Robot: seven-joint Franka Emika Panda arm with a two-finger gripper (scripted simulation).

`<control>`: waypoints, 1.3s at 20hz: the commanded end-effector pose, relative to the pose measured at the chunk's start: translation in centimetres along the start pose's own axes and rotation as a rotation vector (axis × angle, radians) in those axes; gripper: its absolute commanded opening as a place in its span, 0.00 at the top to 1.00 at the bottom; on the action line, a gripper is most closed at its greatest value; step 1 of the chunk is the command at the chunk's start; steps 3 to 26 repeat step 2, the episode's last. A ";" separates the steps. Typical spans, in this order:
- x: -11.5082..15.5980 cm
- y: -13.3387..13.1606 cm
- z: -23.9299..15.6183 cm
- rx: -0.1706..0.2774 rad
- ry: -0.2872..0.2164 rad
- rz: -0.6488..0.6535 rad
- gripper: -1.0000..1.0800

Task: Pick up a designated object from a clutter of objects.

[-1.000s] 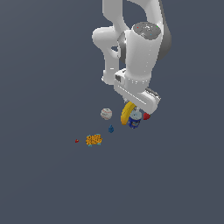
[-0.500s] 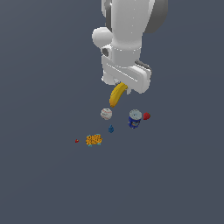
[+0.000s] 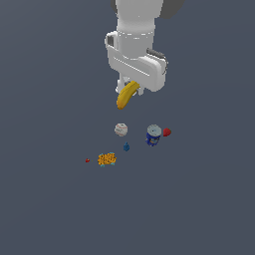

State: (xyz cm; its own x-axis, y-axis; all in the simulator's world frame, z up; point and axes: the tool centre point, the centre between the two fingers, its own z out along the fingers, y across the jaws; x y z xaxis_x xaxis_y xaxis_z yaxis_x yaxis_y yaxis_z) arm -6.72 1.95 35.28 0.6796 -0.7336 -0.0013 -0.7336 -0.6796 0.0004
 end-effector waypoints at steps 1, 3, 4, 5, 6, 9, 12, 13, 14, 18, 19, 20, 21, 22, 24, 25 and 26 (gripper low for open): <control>0.1 0.2 -0.4 0.001 0.001 -0.001 1.00; 0.1 0.2 -0.5 0.001 0.001 -0.001 1.00; 0.1 0.2 -0.5 0.001 0.001 -0.001 1.00; 0.1 0.2 -0.5 0.001 0.001 -0.001 1.00; 0.1 0.2 -0.5 0.001 0.001 -0.001 1.00; 0.1 0.2 -0.5 0.001 0.001 -0.001 1.00; 0.1 0.2 -0.5 0.001 0.001 -0.001 1.00; 0.1 0.2 -0.5 0.001 0.001 -0.001 1.00; 0.1 0.2 -0.5 0.001 0.001 -0.001 1.00; 0.1 0.2 -0.5 0.001 0.001 -0.001 1.00; 0.1 0.2 -0.5 0.001 0.001 -0.001 1.00; 0.1 0.2 -0.5 0.001 0.001 -0.001 1.00; 0.1 0.2 -0.5 0.001 0.001 -0.001 1.00; 0.1 0.2 -0.5 0.001 0.001 -0.001 1.00; 0.1 0.2 -0.5 0.001 0.001 -0.001 1.00; 0.1 0.2 -0.5 0.001 0.001 -0.001 1.00; 0.1 0.2 -0.5 0.001 0.001 -0.001 1.00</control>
